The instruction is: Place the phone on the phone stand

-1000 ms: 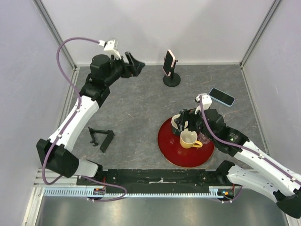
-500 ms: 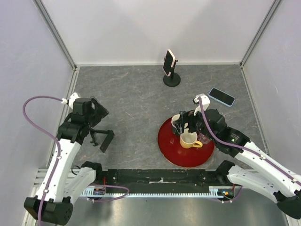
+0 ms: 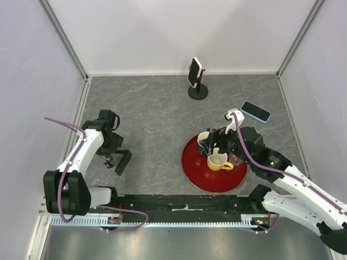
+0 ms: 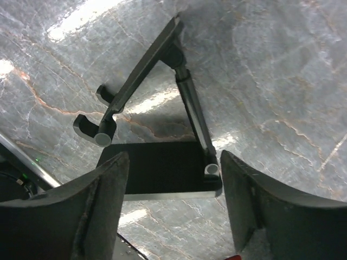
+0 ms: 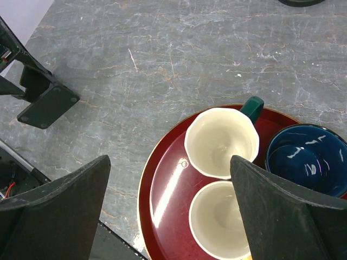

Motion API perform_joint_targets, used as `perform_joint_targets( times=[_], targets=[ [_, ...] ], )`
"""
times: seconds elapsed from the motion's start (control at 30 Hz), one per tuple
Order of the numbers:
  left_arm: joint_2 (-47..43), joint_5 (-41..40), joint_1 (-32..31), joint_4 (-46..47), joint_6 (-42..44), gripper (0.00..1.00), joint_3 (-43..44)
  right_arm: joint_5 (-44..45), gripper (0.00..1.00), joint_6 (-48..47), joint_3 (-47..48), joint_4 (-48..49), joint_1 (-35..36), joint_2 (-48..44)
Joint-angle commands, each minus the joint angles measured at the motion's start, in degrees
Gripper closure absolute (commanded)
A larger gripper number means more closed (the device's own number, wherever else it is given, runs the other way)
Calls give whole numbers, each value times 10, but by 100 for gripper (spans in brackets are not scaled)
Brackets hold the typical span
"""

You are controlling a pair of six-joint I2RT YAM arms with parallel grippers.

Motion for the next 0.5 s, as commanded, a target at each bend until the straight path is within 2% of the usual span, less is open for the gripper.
perform_joint_targets(
  times=[0.0, 0.07, 0.3, 0.43, 0.47],
  targets=[
    [12, -12, 9, 2, -74, 29, -22, 5, 2, 8, 14, -3, 0, -2],
    [15, -5, 12, 24, -74, 34, -34, 6, 2, 8, 13, -3, 0, 0],
    [54, 16, 21, 88, -68, 37, -59, 11, 2, 9, 7, -3, 0, 1],
    [66, 43, 21, 111, -70, 55, -66, 8, 2, 11, 5, -3, 0, 8],
    [65, 59, 21, 117, -71, 56, -68, 6, 2, 11, 4, -2, 0, 11]
  ],
)
